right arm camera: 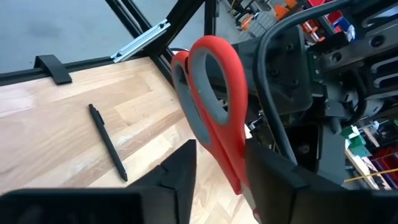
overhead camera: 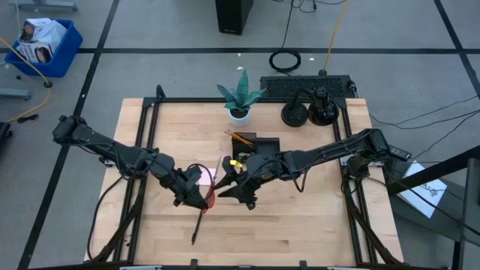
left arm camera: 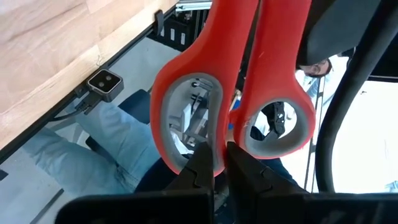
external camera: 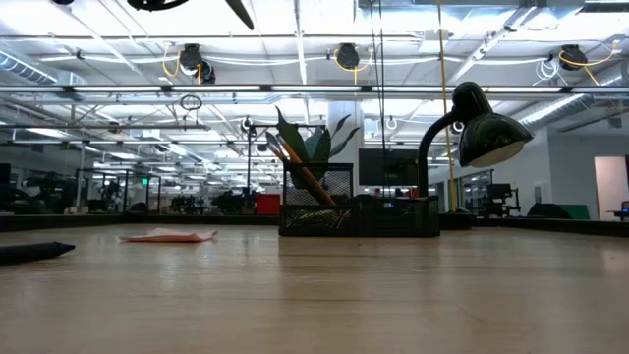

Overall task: Pick and place office supplies into organizer
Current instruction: Put the red scissors into the black desk organizer

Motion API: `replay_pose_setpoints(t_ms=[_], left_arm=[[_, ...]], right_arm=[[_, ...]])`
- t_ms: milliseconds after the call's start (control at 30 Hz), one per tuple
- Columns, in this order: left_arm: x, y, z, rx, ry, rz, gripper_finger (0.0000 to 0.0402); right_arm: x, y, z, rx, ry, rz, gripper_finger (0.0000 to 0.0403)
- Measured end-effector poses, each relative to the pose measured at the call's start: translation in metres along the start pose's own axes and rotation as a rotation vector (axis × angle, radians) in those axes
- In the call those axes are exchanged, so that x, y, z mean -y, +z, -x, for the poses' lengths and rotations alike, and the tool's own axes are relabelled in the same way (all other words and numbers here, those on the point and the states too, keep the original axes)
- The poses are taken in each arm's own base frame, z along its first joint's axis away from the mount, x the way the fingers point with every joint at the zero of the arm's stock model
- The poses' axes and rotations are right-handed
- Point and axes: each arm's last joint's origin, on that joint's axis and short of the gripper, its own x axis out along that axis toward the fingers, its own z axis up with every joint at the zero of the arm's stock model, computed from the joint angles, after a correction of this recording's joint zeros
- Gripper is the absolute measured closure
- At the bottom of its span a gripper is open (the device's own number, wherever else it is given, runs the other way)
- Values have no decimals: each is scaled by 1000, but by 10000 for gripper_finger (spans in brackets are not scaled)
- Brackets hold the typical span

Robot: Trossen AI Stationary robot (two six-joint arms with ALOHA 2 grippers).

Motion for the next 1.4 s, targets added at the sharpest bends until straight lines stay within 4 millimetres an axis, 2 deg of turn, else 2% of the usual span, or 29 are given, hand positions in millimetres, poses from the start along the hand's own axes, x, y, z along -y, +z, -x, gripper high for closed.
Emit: replay_pose_setpoints(t_ms=[233, 567, 733, 867, 1167, 1400], left_arm=[[-1, -8, -2, -23, 2, -2, 389], [-3, -13, -3, -28, 15, 10, 394], [-3, -11, -3, -24, 16, 24, 383], [-4, -11, -4, -11, 17, 37, 394], [-8, 2, -29, -57, -17, 60, 382], [-9, 3, -32, -48, -27, 68, 391]], right_arm=[[4, 0, 0, 9, -28, 30, 246], [9, 3, 5, 28, -55, 81, 251], [11, 2, 5, 45, -47, 80, 252], [12, 0, 5, 59, -32, 74, 252], [3, -7, -7, 57, 20, 46, 252], [-6, -6, -8, 23, 71, -13, 252]])
